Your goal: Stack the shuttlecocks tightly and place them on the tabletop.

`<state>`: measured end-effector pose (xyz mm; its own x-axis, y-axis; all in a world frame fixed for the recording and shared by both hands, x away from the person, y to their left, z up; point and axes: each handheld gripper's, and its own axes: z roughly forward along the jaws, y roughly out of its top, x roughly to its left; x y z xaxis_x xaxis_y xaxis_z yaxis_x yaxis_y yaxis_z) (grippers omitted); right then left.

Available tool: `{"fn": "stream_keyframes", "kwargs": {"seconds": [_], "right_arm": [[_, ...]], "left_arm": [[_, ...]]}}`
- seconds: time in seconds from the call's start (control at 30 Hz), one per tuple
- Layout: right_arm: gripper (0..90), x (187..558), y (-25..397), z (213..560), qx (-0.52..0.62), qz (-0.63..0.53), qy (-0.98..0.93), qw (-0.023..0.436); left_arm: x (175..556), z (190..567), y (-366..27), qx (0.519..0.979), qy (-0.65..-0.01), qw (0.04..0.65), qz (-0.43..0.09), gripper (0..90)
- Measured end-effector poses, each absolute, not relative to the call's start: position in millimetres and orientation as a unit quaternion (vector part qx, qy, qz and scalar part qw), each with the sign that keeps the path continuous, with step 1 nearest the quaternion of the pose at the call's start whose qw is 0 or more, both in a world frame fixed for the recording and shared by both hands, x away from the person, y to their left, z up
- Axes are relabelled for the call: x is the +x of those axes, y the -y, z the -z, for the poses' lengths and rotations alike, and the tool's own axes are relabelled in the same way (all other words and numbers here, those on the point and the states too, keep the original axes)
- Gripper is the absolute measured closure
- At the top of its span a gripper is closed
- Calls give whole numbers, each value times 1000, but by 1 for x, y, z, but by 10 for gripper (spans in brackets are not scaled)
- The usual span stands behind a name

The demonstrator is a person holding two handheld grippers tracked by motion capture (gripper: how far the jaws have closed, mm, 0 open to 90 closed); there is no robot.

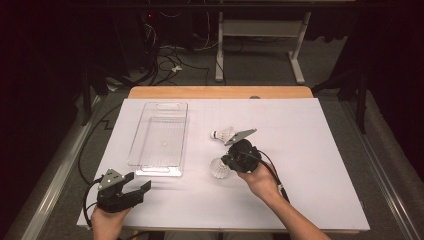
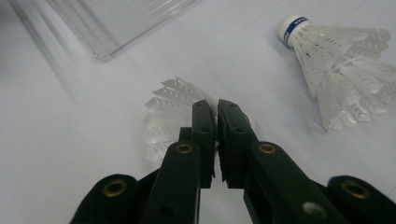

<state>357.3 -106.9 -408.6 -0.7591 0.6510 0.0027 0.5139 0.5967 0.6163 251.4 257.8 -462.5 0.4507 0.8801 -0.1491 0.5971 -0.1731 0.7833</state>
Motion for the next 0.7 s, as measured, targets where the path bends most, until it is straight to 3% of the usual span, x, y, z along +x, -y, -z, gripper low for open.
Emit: {"fn": "stream_keyframes", "kwargs": {"seconds": [0.37, 0.7], "right_arm": [[898, 357, 119, 407, 335, -311, -882, 117], [898, 351, 120, 405, 328, -328, -881, 94]], "left_arm": [[251, 462, -258, 747, -495, 410, -172, 296], [251, 462, -258, 746, -495, 410, -173, 296]]}}
